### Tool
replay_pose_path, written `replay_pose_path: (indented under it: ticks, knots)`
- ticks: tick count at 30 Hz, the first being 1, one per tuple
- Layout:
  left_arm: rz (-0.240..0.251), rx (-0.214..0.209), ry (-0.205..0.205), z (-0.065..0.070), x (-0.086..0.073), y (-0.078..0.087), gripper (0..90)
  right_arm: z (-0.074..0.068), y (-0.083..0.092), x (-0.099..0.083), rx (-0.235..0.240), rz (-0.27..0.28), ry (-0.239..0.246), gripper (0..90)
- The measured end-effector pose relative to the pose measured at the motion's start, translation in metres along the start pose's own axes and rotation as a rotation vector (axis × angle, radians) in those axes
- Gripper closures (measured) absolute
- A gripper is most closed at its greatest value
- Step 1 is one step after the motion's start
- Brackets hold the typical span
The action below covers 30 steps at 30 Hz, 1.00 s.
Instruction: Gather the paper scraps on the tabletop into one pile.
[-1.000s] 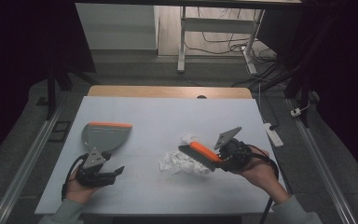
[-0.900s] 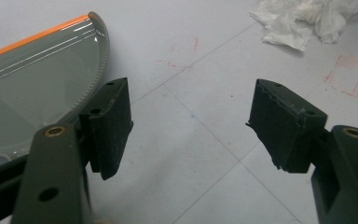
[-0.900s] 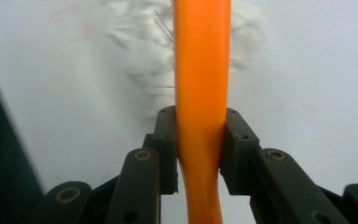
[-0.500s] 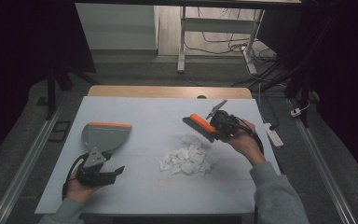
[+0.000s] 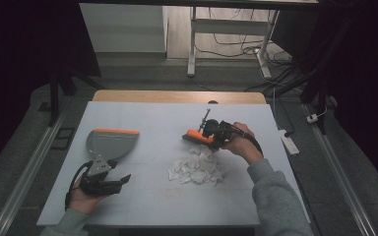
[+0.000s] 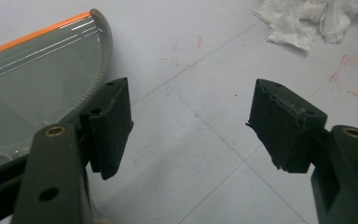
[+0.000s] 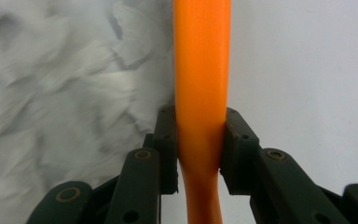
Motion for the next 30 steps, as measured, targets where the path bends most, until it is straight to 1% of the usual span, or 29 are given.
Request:
replay_pose_path:
  ticks: [4,5,7,8,10,13,16,17,19,21,23,25,26,29,30]
  knots:
    - [-0.001,-0.001,-0.007,0.002,0.001,0.0,30.2,-0.019,0.01,-0.009,0.039,-0.003,0.063,70.8]
    - [-0.003,-0.001,-0.008,0.002,0.001,0.0,30.2,-0.023,0.014,-0.011,0.038,-0.001,0.073,70.8]
    - [-0.005,0.0,-0.008,0.002,0.001,0.0,30.2,-0.027,0.022,-0.016,0.043,0.028,0.073,70.8]
    - [-0.004,0.001,-0.007,0.002,0.001,0.0,30.2,-0.027,0.027,-0.017,0.042,0.053,0.067,70.8]
    - [-0.004,0.003,-0.004,0.002,0.0,0.0,30.2,-0.025,0.038,-0.022,0.032,0.092,0.032,70.8]
    - [-0.005,0.004,-0.003,0.002,0.0,0.0,30.2,-0.022,0.051,-0.028,0.028,0.135,-0.004,70.8]
    - [-0.007,0.003,-0.005,0.002,0.0,0.0,30.2,-0.021,0.058,-0.036,0.006,0.135,-0.022,70.7]
    - [-0.008,0.003,-0.005,0.002,0.0,0.0,30.2,-0.02,0.059,-0.038,0.006,0.137,-0.026,70.7]
    - [-0.008,0.002,-0.006,0.002,0.0,0.0,30.2,-0.019,0.062,-0.042,0.002,0.147,-0.051,70.7]
    - [-0.008,0.002,-0.006,0.002,0.0,0.0,30.2,-0.018,0.064,-0.045,-0.008,0.155,-0.06,70.7]
    - [-0.007,0.002,-0.006,0.002,0.0,0.0,30.2,-0.018,0.069,-0.046,-0.011,0.174,-0.089,70.7]
    - [-0.007,0.003,-0.006,0.002,0.0,0.0,30.2,-0.02,0.073,-0.045,0.01,0.203,-0.113,70.8]
    - [-0.007,0.004,-0.006,0.002,0.0,0.0,30.2,-0.022,0.075,-0.043,0.029,0.218,-0.123,70.7]
    - [-0.006,0.005,-0.007,0.002,0.0,0.0,30.2,-0.035,0.082,-0.033,0.085,0.261,-0.162,70.8]
    - [-0.006,0.005,-0.007,0.002,0.0,0.0,30.2,-0.041,0.083,-0.028,0.102,0.274,-0.167,70.8]
Point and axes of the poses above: each handheld gripper's, and its own axes: y roughly backward along the jaws, x roughly out of its top, z roughly to its right, the point moved 5 cm from there along -y, roughly forward along the jaws, and after that the axes turned 6 degrees about -y, right-handed, at the moved point
